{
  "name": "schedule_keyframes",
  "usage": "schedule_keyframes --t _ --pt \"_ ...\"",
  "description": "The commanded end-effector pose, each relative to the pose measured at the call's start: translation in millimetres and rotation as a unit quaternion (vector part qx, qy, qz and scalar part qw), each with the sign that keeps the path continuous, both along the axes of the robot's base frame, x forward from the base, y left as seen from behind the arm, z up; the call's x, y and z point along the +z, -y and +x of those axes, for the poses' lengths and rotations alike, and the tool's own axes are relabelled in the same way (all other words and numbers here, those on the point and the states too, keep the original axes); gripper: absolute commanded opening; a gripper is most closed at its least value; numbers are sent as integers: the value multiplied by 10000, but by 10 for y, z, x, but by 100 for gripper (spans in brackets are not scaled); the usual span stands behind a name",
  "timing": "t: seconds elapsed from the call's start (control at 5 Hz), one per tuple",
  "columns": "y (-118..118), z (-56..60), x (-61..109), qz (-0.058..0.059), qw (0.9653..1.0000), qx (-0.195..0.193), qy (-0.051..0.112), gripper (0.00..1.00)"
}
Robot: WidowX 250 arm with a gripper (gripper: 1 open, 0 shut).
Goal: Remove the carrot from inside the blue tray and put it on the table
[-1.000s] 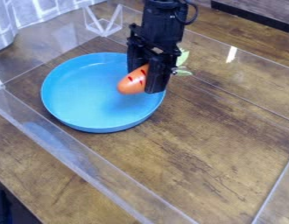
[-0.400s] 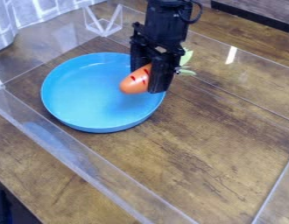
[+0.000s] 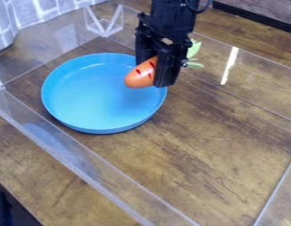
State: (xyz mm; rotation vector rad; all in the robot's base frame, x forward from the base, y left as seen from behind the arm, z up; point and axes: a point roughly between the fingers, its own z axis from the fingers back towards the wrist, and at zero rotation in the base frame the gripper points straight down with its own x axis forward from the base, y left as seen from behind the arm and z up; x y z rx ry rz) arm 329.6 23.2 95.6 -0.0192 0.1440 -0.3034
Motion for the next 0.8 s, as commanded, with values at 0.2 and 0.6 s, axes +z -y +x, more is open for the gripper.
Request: schedule_keyframes --t 0.2,0.6 --pt "112 -4 305 47 9990 -112 434 0" --pt "236 -29 342 20 9987 -204 476 0"
